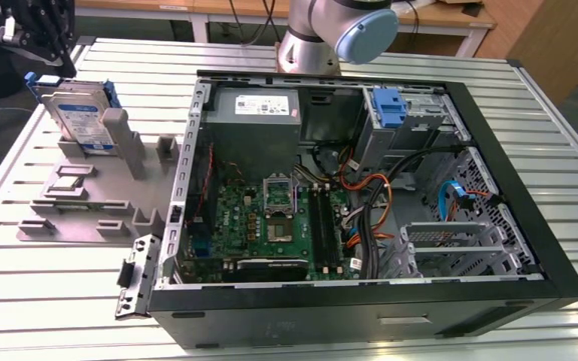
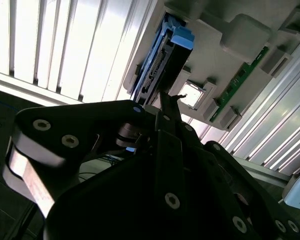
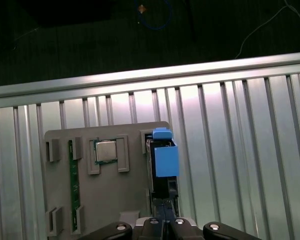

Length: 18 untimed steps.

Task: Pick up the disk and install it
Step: 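Pick up the disk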

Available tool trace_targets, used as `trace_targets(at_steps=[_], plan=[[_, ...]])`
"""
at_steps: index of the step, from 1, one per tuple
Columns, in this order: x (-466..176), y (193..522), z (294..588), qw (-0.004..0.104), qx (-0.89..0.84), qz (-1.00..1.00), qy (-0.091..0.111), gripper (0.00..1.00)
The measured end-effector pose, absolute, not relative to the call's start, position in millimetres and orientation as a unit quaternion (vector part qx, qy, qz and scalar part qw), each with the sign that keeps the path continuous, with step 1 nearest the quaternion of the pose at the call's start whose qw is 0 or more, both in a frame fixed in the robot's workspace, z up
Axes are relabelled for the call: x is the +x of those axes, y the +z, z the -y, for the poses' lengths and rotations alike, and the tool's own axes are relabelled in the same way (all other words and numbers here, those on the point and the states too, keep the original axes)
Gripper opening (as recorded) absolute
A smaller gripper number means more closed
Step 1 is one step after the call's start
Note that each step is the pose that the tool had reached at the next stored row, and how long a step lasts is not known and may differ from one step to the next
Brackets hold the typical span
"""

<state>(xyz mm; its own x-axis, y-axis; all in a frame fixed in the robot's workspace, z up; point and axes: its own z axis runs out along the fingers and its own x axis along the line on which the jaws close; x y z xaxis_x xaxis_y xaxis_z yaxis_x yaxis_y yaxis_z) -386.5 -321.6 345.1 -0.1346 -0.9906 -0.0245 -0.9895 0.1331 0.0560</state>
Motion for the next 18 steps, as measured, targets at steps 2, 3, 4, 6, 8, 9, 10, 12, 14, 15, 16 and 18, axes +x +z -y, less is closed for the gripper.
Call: trace_targets(at_steps=[2,3,4,6,8,9,10,12,14,15,16,18], plan=[[-386.5,345.1,321.6,0.009,0.658,0.753,-0.029,0.11],[-386.5,345.1,321.6,0.009,0.658,0.753,-0.029,0.11],[-386.5,345.1,321.6,0.009,0.658,0.753,-0.029,0.11],[-386.5,345.1,321.5,0.009,0.658,0.753,-0.029,0.11],[-386.5,345.1,321.5,0.009,0.658,0.753,-0.029,0.17],[-386.5,345.1,321.5,0.009,0.658,0.753,-0.029,0.23],[-386.4,345.1,321.5,0.009,0.658,0.753,-0.029,0.29],[-386.4,345.1,321.5,0.009,0.658,0.753,-0.029,0.35],[-386.4,345.1,321.5,0.009,0.658,0.753,-0.029,0.41],[-386.4,345.1,321.5,0.009,0.658,0.753,-0.029,0.47],[-386.4,345.1,321.5,0.009,0.658,0.753,-0.029,0.47],[-386.4,345.1,321.5,0.009,0.658,0.753,-0.029,0.53]])
